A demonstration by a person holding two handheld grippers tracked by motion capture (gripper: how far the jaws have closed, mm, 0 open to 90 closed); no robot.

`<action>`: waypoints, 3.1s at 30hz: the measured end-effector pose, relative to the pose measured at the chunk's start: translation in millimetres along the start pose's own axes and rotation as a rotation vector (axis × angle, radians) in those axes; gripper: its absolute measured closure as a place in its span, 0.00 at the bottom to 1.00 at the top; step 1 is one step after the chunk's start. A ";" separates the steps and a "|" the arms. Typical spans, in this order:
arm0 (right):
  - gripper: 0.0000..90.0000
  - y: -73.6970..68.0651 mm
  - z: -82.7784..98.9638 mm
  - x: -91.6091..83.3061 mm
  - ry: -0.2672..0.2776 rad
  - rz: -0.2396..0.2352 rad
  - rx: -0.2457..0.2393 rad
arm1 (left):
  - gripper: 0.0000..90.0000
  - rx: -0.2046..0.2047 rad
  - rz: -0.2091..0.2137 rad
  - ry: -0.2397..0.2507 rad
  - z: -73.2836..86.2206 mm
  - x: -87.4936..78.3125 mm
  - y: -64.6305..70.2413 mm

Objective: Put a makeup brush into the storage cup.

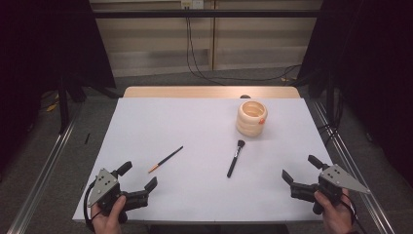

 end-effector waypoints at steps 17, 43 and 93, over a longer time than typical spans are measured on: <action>0.00 -7.9 0.2 -3.7 -0.008 -0.075 0.017 | 0.01 0.010 0.021 -0.021 1.4 3.1 3.0; 0.00 -10.6 0.5 -3.9 -0.023 -0.094 0.006 | 0.01 0.050 0.056 -0.040 -22.6 11.4 7.8; 0.00 -13.3 2.1 -3.4 -0.030 -0.107 -0.007 | 0.01 0.119 0.213 -0.159 -63.0 83.8 2.4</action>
Point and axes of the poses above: each handheld gripper's, and its own axes: x roughly forward along the jaws, z roughly out of its underside, y roughly to its right, the point moved 8 cm from there along x, roughly forward along the jaws
